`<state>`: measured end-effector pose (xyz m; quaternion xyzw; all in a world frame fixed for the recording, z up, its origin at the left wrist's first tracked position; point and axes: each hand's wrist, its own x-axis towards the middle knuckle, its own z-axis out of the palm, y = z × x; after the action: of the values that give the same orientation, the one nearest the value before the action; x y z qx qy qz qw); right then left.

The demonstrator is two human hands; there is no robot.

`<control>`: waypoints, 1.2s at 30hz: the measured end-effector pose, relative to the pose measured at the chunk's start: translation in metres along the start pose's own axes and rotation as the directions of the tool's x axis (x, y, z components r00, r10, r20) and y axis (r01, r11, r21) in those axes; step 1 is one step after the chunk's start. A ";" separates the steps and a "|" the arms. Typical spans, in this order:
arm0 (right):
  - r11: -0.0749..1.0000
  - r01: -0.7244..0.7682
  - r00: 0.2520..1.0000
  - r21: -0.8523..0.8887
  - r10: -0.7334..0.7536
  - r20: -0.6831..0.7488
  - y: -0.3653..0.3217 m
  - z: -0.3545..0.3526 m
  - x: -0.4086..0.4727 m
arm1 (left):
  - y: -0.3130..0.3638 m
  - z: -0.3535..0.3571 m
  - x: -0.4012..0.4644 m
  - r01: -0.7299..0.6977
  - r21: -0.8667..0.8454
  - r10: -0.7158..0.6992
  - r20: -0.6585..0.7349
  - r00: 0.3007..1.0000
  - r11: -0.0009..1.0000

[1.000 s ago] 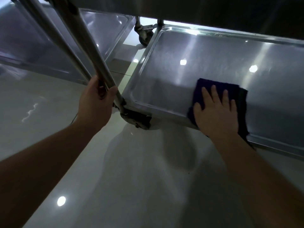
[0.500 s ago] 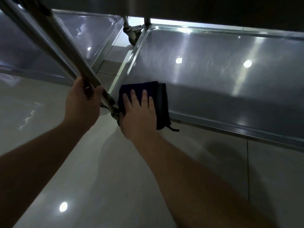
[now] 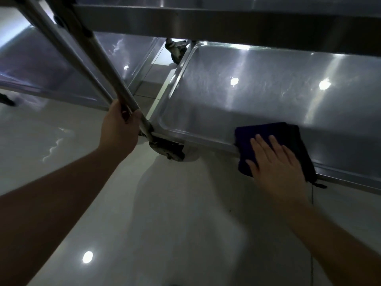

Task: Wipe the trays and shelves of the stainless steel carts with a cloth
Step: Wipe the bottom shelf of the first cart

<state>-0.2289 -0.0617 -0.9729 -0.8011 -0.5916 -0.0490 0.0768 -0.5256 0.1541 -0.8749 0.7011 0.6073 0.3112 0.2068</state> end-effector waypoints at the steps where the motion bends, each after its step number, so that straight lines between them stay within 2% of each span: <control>1: 1.000 -0.008 1.000 -0.002 0.008 -0.027 0.013 -0.001 -0.008 | 0.002 0.000 -0.001 0.010 0.004 -0.010 0.001 1.000 1.000; 5: 0.996 -0.082 0.992 0.041 0.085 -0.096 0.047 -0.013 -0.033 | 0.010 0.002 -0.007 0.048 0.002 -0.048 -0.009 0.999 0.999; 8: 0.983 -0.144 0.985 0.112 0.154 -0.084 0.050 -0.024 -0.036 | 0.010 0.006 -0.011 0.204 -0.024 -0.202 0.046 0.978 0.979; 11: 0.949 -0.241 0.968 0.202 0.251 -0.025 0.042 -0.034 -0.028 | 0.010 0.010 -0.032 0.425 0.098 -0.437 0.186 0.880 0.900; 13: 0.932 -0.273 0.960 0.240 0.278 0.014 0.037 -0.039 -0.027 | 0.014 0.015 -0.049 0.472 0.177 -0.504 0.299 0.810 0.864; 17: 0.907 -0.304 0.953 0.292 0.287 0.099 0.035 -0.053 -0.027 | 0.042 0.034 -0.073 0.338 0.214 -0.400 0.448 0.800 0.916; 20: 0.886 -0.321 0.941 0.335 0.259 0.216 0.036 -0.075 -0.023 | 0.068 0.048 -0.091 0.212 0.256 -0.320 0.529 0.786 0.943; 23: 0.844 -0.320 0.908 0.430 0.143 0.395 0.041 -0.107 -0.023 | 0.095 0.055 -0.108 0.063 0.314 -0.262 0.644 0.718 0.947; 25: 0.808 -0.382 0.843 0.448 0.105 0.528 0.045 -0.130 -0.027 | 0.117 0.049 -0.117 -0.095 0.374 -0.227 0.725 0.650 0.923; 27: 0.750 -0.466 0.784 0.469 0.104 0.612 0.048 -0.152 -0.038 | 0.143 0.036 -0.128 -0.193 0.376 -0.198 0.782 0.591 0.906; 30: 0.626 -0.586 0.731 0.515 0.133 0.670 0.051 -0.190 -0.064 | 0.186 0.006 -0.153 -0.221 0.358 -0.204 0.834 0.512 0.907; 32: 0.510 -0.696 0.661 0.506 0.180 0.728 0.049 -0.225 -0.083 | 0.213 -0.018 -0.171 -0.206 0.366 -0.237 0.851 0.470 0.908; 34: 0.389 -0.781 0.591 0.489 0.206 0.780 0.044 -0.269 -0.102 | 0.243 -0.047 -0.190 -0.206 0.371 -0.253 0.862 0.439 0.906; 36: 0.345 -0.804 0.570 0.485 0.210 0.794 0.041 -0.321 -0.121 | 0.280 -0.080 -0.206 -0.210 0.373 -0.257 0.866 0.429 0.904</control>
<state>-0.2210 -0.2454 -0.6802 -0.7836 -0.2251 0.5193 0.2562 -0.3925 -0.1039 -0.6684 0.7752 0.4635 -0.2563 0.3444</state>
